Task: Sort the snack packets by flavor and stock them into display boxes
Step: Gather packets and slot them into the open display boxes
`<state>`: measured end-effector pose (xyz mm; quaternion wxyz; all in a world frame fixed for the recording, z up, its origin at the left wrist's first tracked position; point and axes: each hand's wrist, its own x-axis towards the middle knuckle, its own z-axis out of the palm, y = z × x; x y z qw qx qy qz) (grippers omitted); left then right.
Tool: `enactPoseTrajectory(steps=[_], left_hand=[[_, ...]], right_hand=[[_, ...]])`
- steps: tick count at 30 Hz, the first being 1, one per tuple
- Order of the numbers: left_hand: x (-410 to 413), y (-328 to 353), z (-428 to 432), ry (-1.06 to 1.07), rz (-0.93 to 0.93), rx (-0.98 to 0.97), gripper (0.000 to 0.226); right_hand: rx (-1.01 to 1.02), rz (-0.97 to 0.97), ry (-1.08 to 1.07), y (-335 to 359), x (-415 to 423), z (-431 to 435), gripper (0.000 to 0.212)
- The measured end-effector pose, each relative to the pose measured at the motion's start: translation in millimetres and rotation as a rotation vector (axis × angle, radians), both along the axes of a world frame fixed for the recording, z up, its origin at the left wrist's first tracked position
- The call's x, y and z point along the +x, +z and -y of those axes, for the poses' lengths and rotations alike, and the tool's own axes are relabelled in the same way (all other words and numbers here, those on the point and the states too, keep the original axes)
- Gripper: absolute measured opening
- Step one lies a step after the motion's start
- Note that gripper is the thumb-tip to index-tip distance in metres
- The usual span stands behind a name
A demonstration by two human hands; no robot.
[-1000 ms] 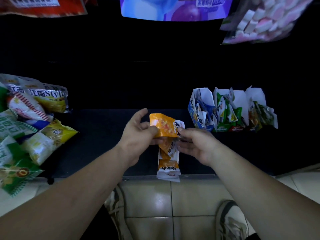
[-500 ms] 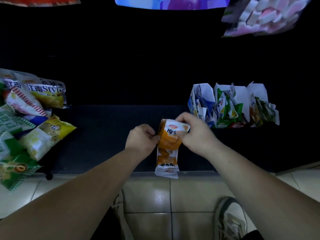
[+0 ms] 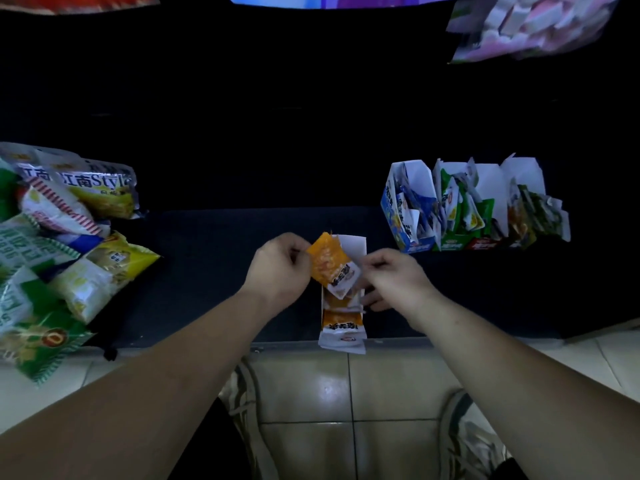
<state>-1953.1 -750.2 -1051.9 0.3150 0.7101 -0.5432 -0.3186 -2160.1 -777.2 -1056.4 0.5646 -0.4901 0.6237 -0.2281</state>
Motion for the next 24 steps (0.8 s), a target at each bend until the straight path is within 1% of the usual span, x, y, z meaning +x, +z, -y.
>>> enactPoseTrajectory(steps=[2,4,7,9,10,11,12,13,14,15,16,18,20,24], left_hand=[[0,7,-2,0.1,-0.144,0.001,0.016],[-3,12,-4,0.202,-0.344,0.056,0.017],[-7,14,-6,0.307,-0.566,0.129,0.015],[-10,10,-7,0.333,-0.71,0.192,0.013],[-13,7,-7,0.324,-0.747,0.225,0.012],[-16,4,-9,0.295,-0.725,0.25,0.01],[-18,0,-10,0.245,-0.625,0.261,0.009],[-19,-5,-12,0.185,-0.471,0.25,0.008],[-20,-8,-12,0.129,-0.311,0.223,0.01],[-21,-11,-12,0.1,-0.195,0.195,0.013],[-20,-12,-11,0.098,-0.13,0.178,0.018],[-17,-14,-9,0.144,-0.093,0.166,0.026],[-16,-14,-7,0.177,-0.105,0.159,0.029],[-22,-15,-6,0.136,-0.137,0.14,0.025]], right_hand=[[-0.006,-0.012,-0.031,-5,1,-3,0.021],[0.013,0.023,-0.06,-8,0,-6,0.032],[0.066,0.065,-0.091,-10,-3,-8,0.027],[0.131,0.16,-0.143,-12,-7,-6,0.022],[0.149,0.223,-0.185,-11,-9,-4,0.02],[0.149,0.268,-0.228,-11,-11,-2,0.018],[0.131,0.287,-0.273,-8,-12,1,0.016],[0.099,0.283,-0.309,-5,-13,4,0.014],[0.053,0.257,-0.32,-2,-15,7,0.012],[-0.01,0.213,-0.296,2,-17,10,0.011],[-0.095,0.152,-0.236,7,-18,13,0.012],[-0.301,0.009,-0.054,18,-21,17,0.016],[-0.423,-0.095,0.106,27,-19,19,0.014],[-0.395,-0.243,0.29,15,-2,12,0.01]])
